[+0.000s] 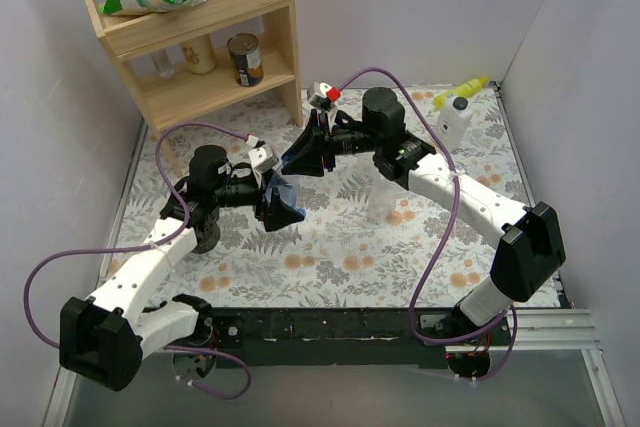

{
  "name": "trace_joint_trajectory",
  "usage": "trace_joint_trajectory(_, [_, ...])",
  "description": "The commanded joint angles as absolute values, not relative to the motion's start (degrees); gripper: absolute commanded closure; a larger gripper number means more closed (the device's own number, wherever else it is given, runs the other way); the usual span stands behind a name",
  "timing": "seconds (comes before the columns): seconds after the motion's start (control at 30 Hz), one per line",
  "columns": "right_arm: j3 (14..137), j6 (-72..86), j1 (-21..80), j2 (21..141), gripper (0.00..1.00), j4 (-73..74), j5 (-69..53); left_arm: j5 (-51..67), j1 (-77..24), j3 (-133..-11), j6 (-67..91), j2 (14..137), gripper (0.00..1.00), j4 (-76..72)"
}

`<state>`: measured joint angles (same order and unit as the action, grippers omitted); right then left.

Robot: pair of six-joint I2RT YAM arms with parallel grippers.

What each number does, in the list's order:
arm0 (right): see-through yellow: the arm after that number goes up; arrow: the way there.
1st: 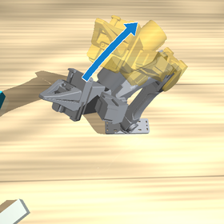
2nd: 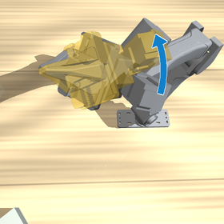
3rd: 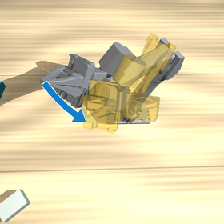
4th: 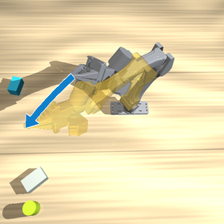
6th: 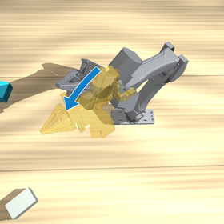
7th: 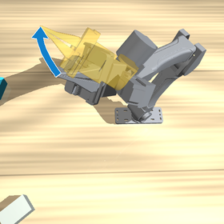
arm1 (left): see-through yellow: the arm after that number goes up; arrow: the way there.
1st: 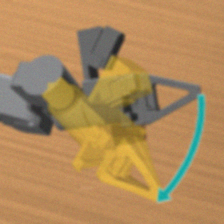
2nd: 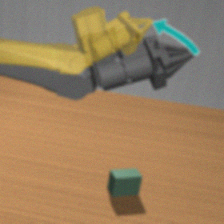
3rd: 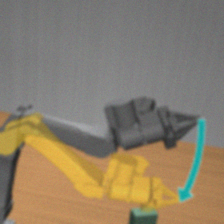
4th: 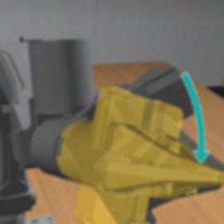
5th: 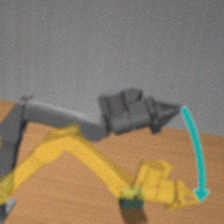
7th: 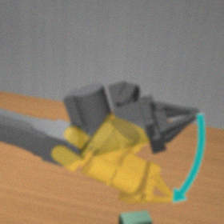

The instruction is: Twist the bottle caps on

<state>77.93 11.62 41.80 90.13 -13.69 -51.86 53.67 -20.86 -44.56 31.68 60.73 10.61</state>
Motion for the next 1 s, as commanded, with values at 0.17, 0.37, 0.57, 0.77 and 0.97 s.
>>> trace_joint_trajectory(0.17, [82.52, 10.02, 42.19, 91.32, 0.82, -14.6, -52.91, 57.57, -21.09, -44.03, 34.8, 61.87, 0.31, 6.42])
trace_joint_trajectory(0.37, [84.29, 9.75, 41.75, 92.99, 0.78, -15.9, -58.08, 56.87, -21.01, -45.52, 33.68, 63.01, 0.5, 8.25])
trace_joint_trajectory(0.57, [90.69, 12.47, 36.67, 94.13, 0.29, -15.65, -65.22, 54.32, -20.04, -47.55, 30.06, 62.93, 0.62, 12.04])
trace_joint_trajectory(0.77, [105.45, -12.83, 34.01, 96.67, 0.26, 14.77, -55.57, 49.49, -17.93, -48.42, 26.03, 56.52, 0.68, 16.25])
trace_joint_trajectory(0.97, [107.32, -30.38, 37.34, 100.98, 0.42, 28.37, -41.58, 40.54, -17.23, -44.66, 25.48, 44.66, 1.0, 19.95])
